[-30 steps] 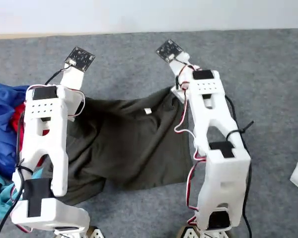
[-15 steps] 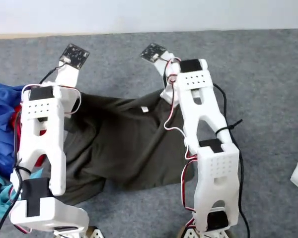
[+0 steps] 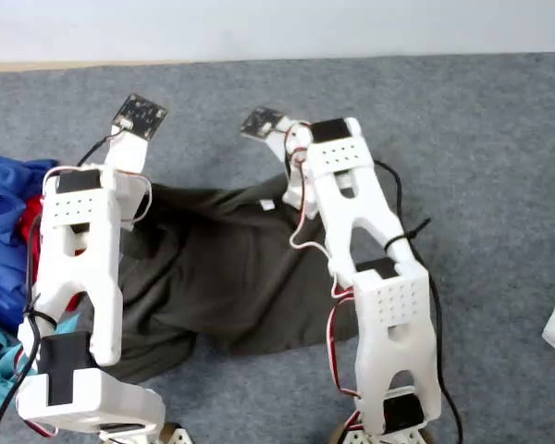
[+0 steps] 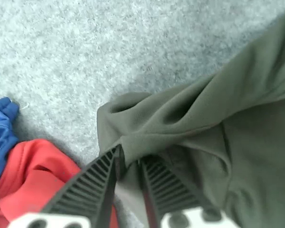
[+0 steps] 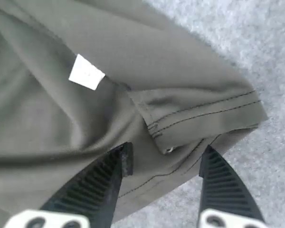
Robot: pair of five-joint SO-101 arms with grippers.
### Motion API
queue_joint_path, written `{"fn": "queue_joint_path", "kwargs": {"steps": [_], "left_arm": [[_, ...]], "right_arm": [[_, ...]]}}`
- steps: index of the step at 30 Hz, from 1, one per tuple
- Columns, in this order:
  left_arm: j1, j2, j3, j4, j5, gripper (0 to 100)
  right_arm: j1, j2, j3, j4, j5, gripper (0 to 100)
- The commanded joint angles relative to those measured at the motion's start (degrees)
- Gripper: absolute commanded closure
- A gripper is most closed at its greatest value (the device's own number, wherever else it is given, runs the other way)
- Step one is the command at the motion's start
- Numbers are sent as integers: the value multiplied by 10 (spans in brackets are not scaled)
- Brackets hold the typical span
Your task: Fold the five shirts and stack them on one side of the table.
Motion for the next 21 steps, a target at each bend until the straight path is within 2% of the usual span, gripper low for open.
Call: {"fn": "queue_joint_path", "kwargs": {"steps": [1,8,15,21], "left_arm": [[-2,-5,-2,-9,5,996],[-2,-6,7,-6,5,996],[-2,-6,18,-6,5,996],[-2,-6,18,-9,5,996]], "right_arm": [[-2,7,-25,-22,-5,764],[2,71,-71,-39,-5,771],[12,97,-191,-36,-3,937],[21,98,-208,-33,24,953]]}}
